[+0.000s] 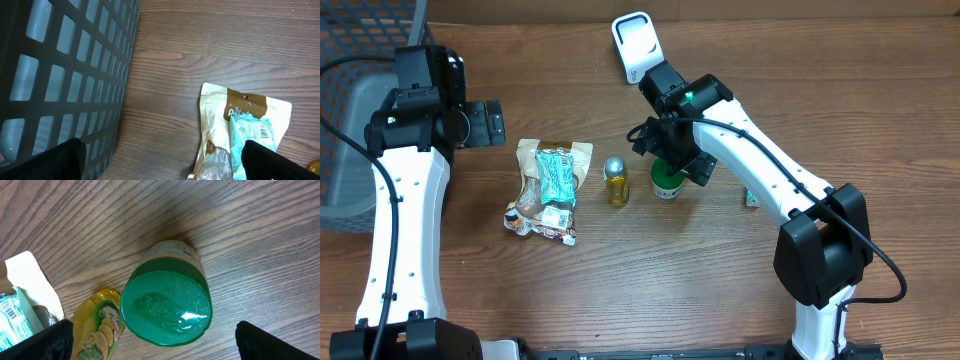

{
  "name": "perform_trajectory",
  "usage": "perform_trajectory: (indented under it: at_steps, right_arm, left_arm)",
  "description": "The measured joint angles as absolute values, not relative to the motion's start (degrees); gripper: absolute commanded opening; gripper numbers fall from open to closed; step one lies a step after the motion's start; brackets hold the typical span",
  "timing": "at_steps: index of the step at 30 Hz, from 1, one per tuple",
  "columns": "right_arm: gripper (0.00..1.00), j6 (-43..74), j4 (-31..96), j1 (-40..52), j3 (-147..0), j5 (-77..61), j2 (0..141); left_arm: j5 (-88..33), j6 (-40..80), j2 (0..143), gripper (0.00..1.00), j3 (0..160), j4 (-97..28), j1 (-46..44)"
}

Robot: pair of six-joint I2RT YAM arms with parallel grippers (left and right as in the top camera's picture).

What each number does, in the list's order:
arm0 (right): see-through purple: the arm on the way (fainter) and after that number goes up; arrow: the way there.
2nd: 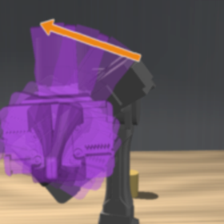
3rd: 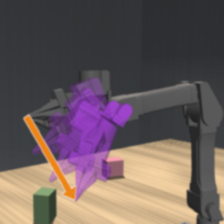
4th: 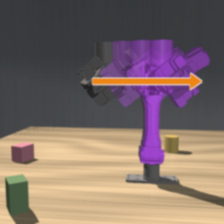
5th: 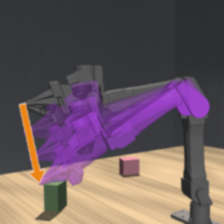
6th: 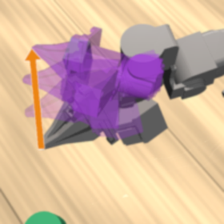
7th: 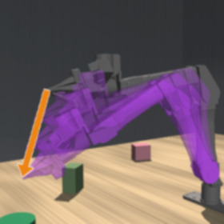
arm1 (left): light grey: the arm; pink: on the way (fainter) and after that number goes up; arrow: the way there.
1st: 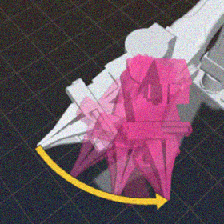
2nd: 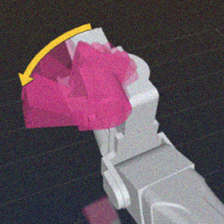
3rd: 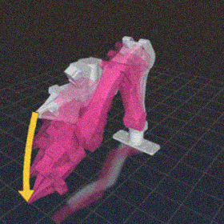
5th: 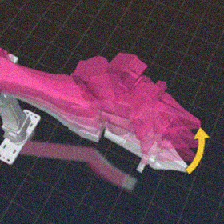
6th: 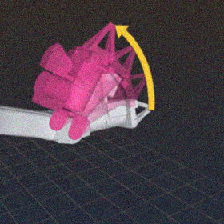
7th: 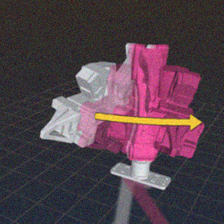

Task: Scan the item barcode
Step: 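Move the right gripper left over the green-lidded jar, then lower the right gripper around the jar and close on it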

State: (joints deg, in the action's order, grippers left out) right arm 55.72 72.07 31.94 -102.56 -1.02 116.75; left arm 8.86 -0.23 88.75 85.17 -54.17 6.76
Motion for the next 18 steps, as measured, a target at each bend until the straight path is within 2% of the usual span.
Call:
perform_trajectory:
  at_steps: [18]
  right_arm:
    - [1.00, 58.3, 72.7, 32.0, -102.6, -1.3, 120.6]
  left_arm:
    - [8.9, -0.2, 88.8, 1.00, 85.2, -54.2, 6.8]
